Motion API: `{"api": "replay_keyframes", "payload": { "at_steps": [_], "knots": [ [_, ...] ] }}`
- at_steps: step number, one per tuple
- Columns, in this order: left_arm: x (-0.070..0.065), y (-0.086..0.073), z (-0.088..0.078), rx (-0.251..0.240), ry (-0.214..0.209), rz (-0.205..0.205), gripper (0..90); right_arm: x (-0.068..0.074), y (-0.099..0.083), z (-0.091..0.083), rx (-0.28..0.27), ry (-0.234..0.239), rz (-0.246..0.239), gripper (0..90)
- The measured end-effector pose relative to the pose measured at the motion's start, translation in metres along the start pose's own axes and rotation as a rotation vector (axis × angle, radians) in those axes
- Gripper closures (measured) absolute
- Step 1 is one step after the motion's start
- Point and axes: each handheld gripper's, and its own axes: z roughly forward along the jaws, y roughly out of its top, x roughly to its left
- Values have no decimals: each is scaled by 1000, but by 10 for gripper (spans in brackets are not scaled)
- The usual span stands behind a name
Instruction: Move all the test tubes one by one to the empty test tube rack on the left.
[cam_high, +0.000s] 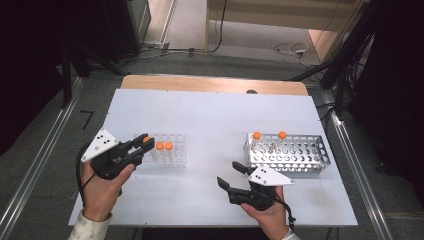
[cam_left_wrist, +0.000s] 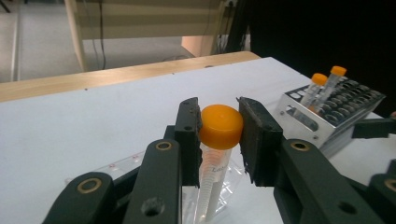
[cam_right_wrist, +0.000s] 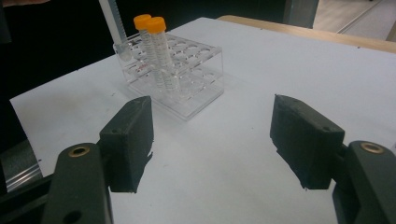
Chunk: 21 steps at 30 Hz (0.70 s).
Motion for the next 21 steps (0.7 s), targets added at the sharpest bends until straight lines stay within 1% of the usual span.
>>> {"api": "replay_keyframes", "payload": {
  "at_steps": [2,4,7,9,12,17,21],
  "knots": [
    [2,1,1,0,15,10,703,1,0,0,0,1,2,291],
    [3,2,2,-11,33,18,704,1,0,1,1,1,2,291],
    [6,3,4,-24,41,17,703,1,0,1,0,1,3,291],
    [7,3,6,-30,54,22,703,1,0,0,0,1,5,293],
    [8,1,10,-26,78,35,703,0,0,0,-2,-1,2,294],
    [11,-3,14,-34,86,41,703,0,0,-1,-4,-1,4,298],
    [10,-9,19,-19,90,47,703,0,0,0,-3,0,2,298]
  ]
}}
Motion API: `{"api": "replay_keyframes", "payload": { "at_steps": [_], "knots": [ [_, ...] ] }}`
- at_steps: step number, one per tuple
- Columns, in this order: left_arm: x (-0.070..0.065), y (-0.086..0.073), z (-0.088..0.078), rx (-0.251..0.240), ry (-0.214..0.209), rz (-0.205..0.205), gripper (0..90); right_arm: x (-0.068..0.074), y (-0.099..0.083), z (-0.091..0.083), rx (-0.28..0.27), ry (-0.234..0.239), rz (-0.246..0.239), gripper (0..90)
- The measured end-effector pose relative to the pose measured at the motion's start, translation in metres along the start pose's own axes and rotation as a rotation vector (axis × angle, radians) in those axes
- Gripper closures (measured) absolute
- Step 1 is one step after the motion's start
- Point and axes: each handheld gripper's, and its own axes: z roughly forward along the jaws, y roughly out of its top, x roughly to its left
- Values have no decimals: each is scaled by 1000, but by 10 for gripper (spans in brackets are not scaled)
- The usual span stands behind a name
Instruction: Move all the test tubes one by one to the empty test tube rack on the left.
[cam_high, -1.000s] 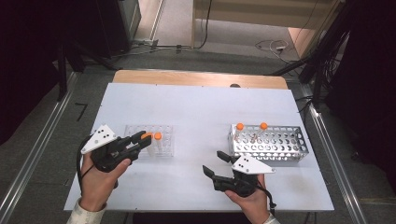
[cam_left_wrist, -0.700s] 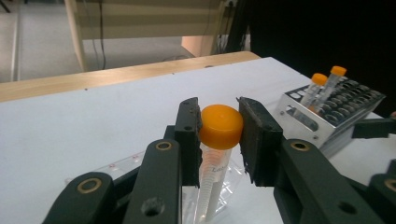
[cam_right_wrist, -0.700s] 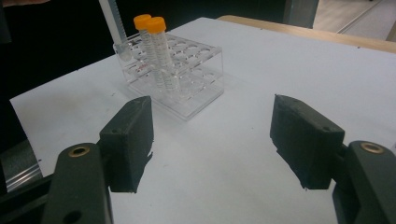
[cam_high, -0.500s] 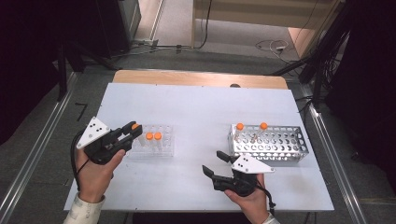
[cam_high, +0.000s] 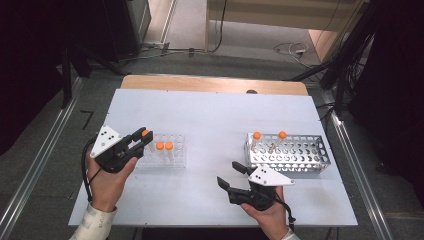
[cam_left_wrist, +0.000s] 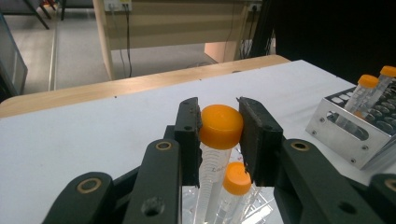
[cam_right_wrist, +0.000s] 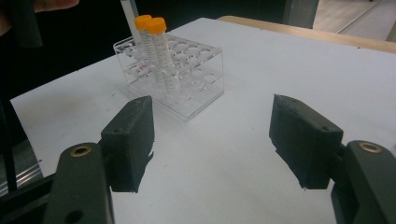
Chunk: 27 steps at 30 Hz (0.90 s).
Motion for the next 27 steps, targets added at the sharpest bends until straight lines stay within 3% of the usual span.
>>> {"api": "replay_keyframes", "payload": {
  "at_steps": [11,17,27],
  "knots": [
    [-3,-16,5,23,34,2,701,0,0,-1,2,0,-1,300],
    [-3,-18,5,33,34,-8,696,0,-1,-2,1,0,3,300],
    [-4,-16,3,18,18,-35,609,-1,-1,-2,1,-4,1,300]
  ]
}}
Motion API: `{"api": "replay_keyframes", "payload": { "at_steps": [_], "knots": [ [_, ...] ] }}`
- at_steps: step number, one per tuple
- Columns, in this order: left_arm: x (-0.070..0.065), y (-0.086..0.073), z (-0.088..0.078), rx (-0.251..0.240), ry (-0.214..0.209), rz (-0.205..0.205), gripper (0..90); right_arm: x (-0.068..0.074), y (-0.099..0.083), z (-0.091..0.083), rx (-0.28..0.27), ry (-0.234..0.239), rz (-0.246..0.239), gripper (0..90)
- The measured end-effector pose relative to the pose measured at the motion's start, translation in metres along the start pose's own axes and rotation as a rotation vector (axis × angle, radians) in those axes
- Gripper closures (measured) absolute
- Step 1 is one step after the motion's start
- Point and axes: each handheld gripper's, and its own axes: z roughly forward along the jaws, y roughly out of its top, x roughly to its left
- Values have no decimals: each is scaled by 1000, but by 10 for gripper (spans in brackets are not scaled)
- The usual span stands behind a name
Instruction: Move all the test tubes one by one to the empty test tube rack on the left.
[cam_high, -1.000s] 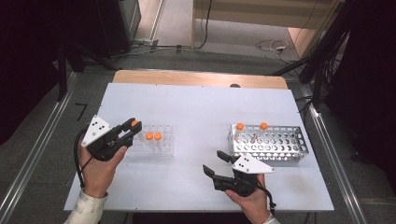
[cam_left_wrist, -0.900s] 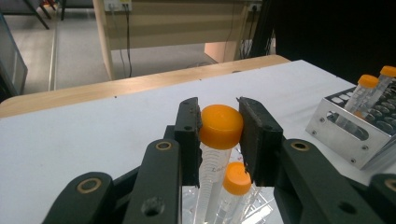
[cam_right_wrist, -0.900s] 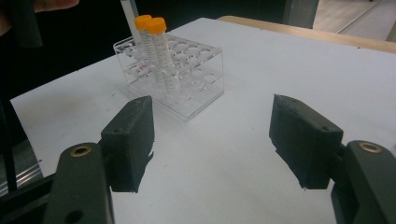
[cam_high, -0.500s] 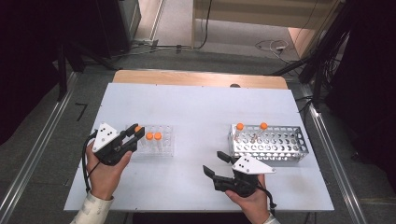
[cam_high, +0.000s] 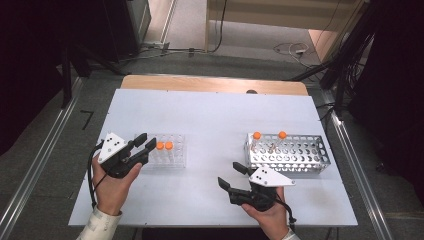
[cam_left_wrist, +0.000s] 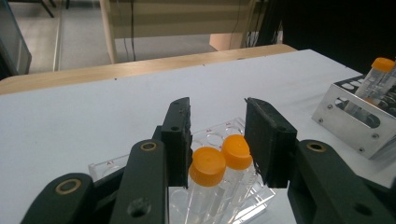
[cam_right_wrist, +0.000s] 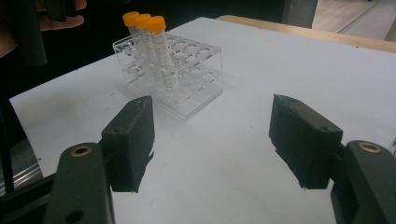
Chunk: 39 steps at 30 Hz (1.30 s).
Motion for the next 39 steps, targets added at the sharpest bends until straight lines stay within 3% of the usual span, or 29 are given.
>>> {"api": "replay_keyframes", "payload": {
  "at_steps": [6,9,16,18,25,28,34,39],
  "knots": [
    [0,1,-1,-7,-31,-34,534,-6,-1,-4,-3,-26,5,301],
    [-1,2,-1,-9,-44,-51,452,-13,-2,-7,-4,-57,16,302],
    [-3,5,-2,-44,-58,-91,237,-34,-1,-22,-20,-155,40,299],
    [-4,5,-3,-47,-55,-91,210,-43,-1,-25,-19,-214,53,295],
    [-6,6,-2,-44,-59,-89,203,-83,-5,-36,-34,-419,128,231],
    [-6,5,-1,-37,-58,-84,204,-98,-6,-36,-31,-475,147,196],
    [-6,5,0,-31,-60,-82,204,-119,-9,-25,-15,-530,156,232],
    [-6,4,0,-29,-59,-86,204,-126,-10,-16,5,-552,149,364]
  ]
}}
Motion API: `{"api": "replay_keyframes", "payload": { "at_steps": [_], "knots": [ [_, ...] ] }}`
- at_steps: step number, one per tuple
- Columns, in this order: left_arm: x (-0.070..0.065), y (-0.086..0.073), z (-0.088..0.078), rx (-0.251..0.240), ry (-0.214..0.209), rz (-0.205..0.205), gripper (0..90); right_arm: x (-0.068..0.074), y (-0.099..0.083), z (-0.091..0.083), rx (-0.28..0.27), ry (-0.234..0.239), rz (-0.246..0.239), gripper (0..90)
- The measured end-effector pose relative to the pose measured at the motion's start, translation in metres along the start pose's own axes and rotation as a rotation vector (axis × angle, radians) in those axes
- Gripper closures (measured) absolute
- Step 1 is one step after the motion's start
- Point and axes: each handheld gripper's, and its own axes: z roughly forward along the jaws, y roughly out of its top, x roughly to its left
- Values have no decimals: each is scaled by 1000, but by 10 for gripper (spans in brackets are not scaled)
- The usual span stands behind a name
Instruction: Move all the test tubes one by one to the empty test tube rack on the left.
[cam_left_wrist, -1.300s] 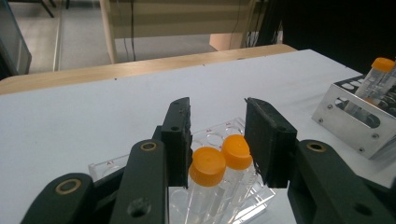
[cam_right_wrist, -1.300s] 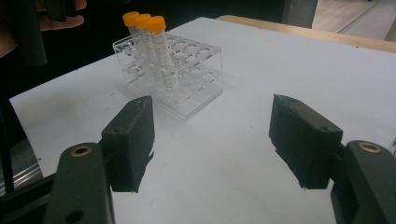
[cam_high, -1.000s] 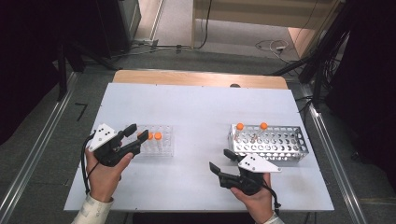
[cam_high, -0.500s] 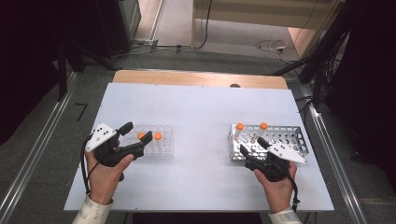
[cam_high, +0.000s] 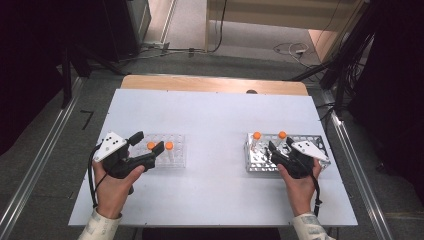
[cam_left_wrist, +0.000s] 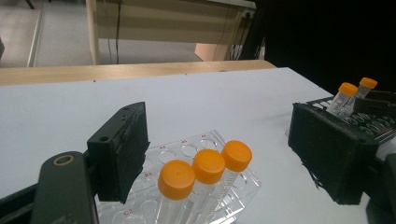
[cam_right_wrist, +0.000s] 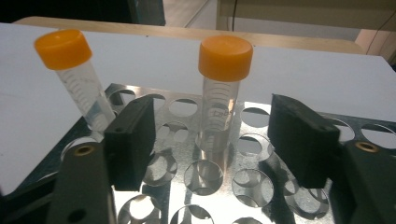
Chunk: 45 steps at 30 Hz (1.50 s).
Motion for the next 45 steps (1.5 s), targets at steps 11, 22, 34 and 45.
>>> {"api": "replay_keyframes", "payload": {
  "at_steps": [11,22,34,45],
  "knots": [
    [-1,-1,1,3,-4,1,211,-2,0,8,7,-10,-26,633],
    [-1,-1,1,5,-4,3,212,-1,2,5,-12,0,-40,719],
    [-2,-1,0,4,-9,5,212,-3,22,-20,-89,14,-32,720],
    [-6,2,-2,-1,-16,11,211,2,33,-52,-124,80,-46,721]
  ]
}}
